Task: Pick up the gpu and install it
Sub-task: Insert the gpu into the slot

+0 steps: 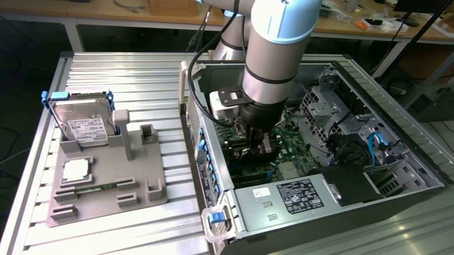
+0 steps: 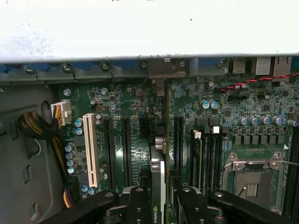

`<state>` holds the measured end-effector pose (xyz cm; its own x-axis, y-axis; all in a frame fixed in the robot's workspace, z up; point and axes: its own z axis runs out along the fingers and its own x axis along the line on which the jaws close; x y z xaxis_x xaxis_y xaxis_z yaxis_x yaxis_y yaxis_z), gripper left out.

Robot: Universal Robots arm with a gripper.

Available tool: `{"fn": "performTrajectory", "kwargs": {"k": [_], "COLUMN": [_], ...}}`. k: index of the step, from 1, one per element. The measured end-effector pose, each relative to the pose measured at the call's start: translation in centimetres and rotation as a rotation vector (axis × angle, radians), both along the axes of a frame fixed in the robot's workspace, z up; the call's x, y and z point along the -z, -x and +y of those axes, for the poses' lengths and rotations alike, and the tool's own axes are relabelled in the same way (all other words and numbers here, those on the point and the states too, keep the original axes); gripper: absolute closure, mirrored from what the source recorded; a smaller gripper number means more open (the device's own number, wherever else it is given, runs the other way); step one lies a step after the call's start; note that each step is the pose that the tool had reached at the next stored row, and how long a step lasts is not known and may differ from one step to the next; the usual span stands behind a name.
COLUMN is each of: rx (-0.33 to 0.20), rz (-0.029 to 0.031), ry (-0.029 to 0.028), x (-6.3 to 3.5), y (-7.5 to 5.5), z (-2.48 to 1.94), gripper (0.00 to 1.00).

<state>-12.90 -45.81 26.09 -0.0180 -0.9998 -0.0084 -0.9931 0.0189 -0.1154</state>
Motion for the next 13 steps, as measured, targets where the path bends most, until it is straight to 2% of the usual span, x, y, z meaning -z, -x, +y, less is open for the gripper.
{"fn": "performTrajectory", "kwargs": {"k": [13], "rx": [0.000], "rz": [-0.0001], "ry": [0.0000], "x": [0.19], "y": [0.00], "z": [0.00], "gripper": [0.73]}}
